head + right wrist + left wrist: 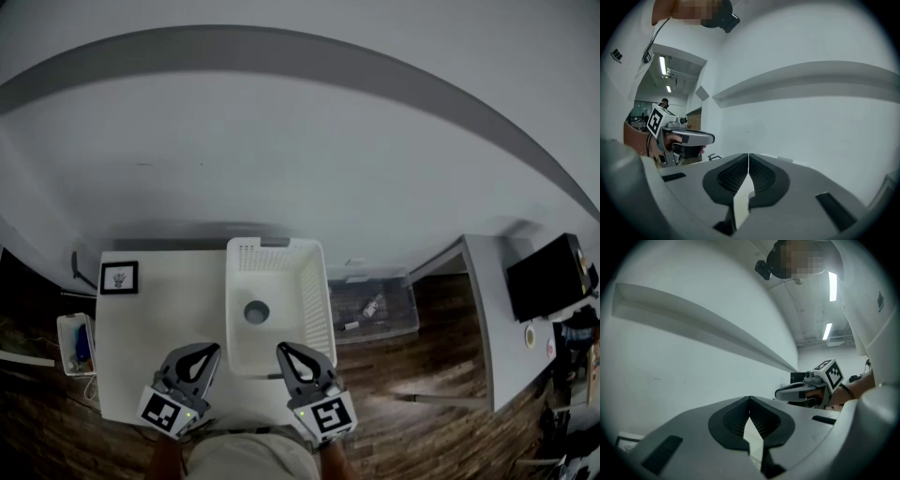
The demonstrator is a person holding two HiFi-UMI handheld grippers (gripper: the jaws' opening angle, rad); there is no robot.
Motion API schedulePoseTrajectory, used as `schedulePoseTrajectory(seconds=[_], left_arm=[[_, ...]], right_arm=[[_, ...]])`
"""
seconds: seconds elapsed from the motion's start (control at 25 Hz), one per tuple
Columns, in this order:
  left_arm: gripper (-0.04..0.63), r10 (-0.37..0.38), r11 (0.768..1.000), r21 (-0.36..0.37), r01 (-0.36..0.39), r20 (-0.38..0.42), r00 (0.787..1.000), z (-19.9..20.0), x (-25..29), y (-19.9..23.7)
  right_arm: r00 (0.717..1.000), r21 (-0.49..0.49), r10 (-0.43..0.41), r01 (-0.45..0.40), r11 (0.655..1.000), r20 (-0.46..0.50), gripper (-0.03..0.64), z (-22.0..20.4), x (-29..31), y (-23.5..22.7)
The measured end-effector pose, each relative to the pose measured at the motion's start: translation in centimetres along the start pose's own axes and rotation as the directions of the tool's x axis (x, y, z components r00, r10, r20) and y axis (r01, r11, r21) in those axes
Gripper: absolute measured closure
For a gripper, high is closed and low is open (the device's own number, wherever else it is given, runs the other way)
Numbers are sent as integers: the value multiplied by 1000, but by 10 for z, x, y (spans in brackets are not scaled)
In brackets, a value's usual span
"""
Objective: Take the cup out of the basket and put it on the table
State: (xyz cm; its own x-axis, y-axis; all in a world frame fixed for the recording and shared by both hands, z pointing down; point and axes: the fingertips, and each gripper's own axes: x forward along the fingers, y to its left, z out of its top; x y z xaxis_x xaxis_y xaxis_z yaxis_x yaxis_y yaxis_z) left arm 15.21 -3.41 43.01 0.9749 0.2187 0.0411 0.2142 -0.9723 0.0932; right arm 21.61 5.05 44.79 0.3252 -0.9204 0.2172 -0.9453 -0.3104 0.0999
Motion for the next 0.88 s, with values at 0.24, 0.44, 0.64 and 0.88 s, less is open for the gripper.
schedulePoseTrajectory(seconds=[0.24, 0.44, 0.64, 0.88], left_arm=[[595, 35, 999, -12, -35, -36, 999, -10, 11, 8], [595, 44, 999, -17, -45, -45, 998, -15, 20, 12], [595, 46, 999, -19, -47, -54, 997, -20, 26, 16], [595, 53, 998, -19, -54, -68, 996, -24, 30, 21]], right_arm=[[996, -15, 55, -56, 998, -70, 604, -17, 19, -17], [986, -47, 100, -107, 993, -136, 604, -29, 33, -25], [961, -119, 157, -187, 975, -227, 603, -43, 53, -28], [927, -175, 218, -279, 944, -306, 569, -74, 83, -30]])
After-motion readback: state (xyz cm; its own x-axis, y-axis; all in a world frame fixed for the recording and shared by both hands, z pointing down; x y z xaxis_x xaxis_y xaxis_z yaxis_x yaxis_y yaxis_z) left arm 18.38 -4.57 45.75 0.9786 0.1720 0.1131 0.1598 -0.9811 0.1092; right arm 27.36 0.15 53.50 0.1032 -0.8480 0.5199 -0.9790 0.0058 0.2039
